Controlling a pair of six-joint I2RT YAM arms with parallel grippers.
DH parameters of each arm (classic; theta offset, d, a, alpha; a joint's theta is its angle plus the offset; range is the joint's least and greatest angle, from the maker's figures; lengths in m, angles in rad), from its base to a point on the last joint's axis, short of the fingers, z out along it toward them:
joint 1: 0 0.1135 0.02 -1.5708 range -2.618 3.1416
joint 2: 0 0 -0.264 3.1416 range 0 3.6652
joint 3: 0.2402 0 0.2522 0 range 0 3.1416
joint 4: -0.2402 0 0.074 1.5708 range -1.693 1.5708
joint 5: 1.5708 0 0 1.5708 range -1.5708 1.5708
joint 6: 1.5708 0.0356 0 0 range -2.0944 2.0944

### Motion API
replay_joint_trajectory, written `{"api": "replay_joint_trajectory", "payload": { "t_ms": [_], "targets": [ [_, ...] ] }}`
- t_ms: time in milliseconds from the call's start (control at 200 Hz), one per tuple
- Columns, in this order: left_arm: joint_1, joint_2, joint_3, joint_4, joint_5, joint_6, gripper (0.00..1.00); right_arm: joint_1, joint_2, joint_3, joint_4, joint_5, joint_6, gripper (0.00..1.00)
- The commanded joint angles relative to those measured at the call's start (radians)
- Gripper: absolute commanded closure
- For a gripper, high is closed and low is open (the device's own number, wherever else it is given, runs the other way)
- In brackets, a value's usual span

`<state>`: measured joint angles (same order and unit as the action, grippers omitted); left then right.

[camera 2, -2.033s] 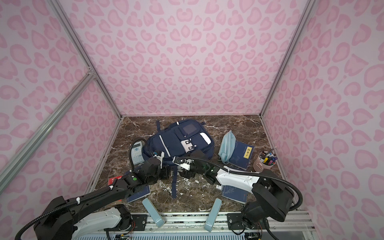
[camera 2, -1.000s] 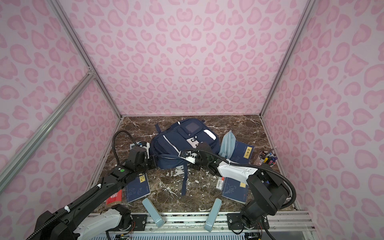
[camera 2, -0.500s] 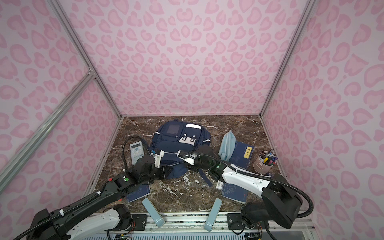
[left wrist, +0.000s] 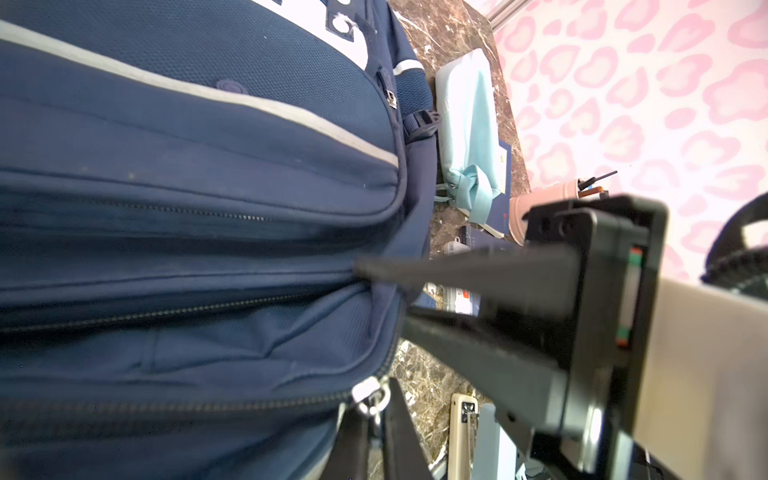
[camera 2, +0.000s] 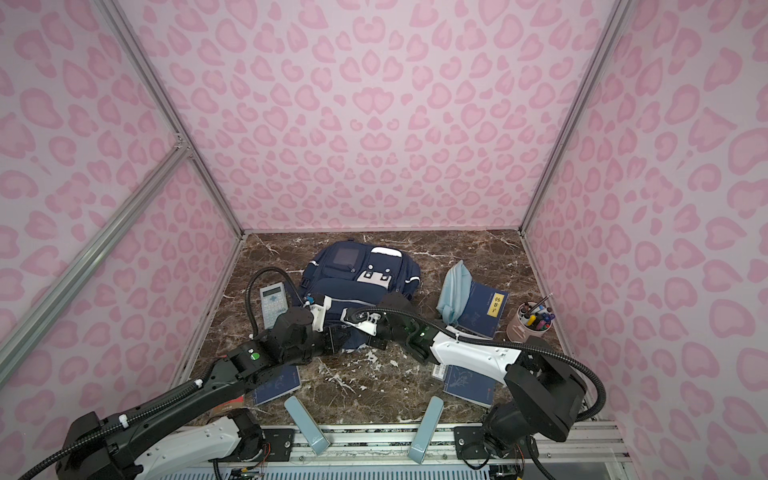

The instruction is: Pack the student bag

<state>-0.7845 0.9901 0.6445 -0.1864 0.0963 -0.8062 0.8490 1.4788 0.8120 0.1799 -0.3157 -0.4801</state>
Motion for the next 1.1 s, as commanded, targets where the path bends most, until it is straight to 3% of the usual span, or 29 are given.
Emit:
{"api": "replay_joint_trajectory", "payload": {
  "t_ms": [0, 120, 240, 330, 420, 500, 575, 615, 725, 795, 945, 1095],
  "targets": [
    [0.021, -0.029, -0.003, -0.012, -0.031, 0.031, 0.96, -0.009, -0.033, -0.047, -0.024, 0.059, -0.035, 1.00],
    [0.092, -0.047, 0.027, -0.166, -0.173, 0.084, 0.97, -0.035, -0.085, -0.071, -0.069, 0.074, -0.049, 1.00],
    [0.225, -0.052, -0.002, -0.157, -0.155, 0.137, 0.97, -0.086, -0.134, -0.090, -0.093, 0.071, -0.035, 1.00],
    [0.342, -0.027, -0.003, -0.166, -0.131, 0.196, 0.97, -0.175, -0.183, -0.143, -0.022, -0.001, 0.018, 1.00],
    [0.357, -0.079, 0.006, -0.206, -0.172, 0.219, 0.97, -0.268, -0.201, -0.185, 0.073, -0.052, 0.084, 1.00],
    [0.357, -0.122, -0.013, -0.171, -0.070, 0.207, 0.97, -0.279, -0.186, -0.168, 0.068, -0.046, 0.087, 1.00],
    [0.319, -0.120, -0.029, -0.116, 0.055, 0.164, 0.97, -0.272, -0.160, -0.122, 0.028, -0.015, 0.110, 0.66],
    [0.258, -0.120, -0.029, -0.090, 0.049, 0.138, 0.97, -0.270, -0.160, -0.087, -0.019, 0.004, 0.167, 0.59],
    [0.092, -0.096, 0.001, -0.044, -0.034, 0.090, 0.97, -0.271, -0.237, -0.083, -0.044, -0.107, 0.300, 0.37],
    [0.040, -0.062, 0.015, -0.007, -0.025, 0.072, 0.97, -0.216, -0.286, -0.084, -0.090, -0.100, 0.276, 0.36],
    [-0.003, -0.003, 0.014, 0.044, -0.024, 0.047, 0.97, -0.048, -0.292, -0.065, -0.195, 0.026, 0.149, 0.35],
    [-0.053, 0.029, 0.008, 0.087, -0.022, 0.016, 0.97, -0.002, -0.198, -0.038, -0.128, 0.033, 0.178, 0.32]
  ]
}}
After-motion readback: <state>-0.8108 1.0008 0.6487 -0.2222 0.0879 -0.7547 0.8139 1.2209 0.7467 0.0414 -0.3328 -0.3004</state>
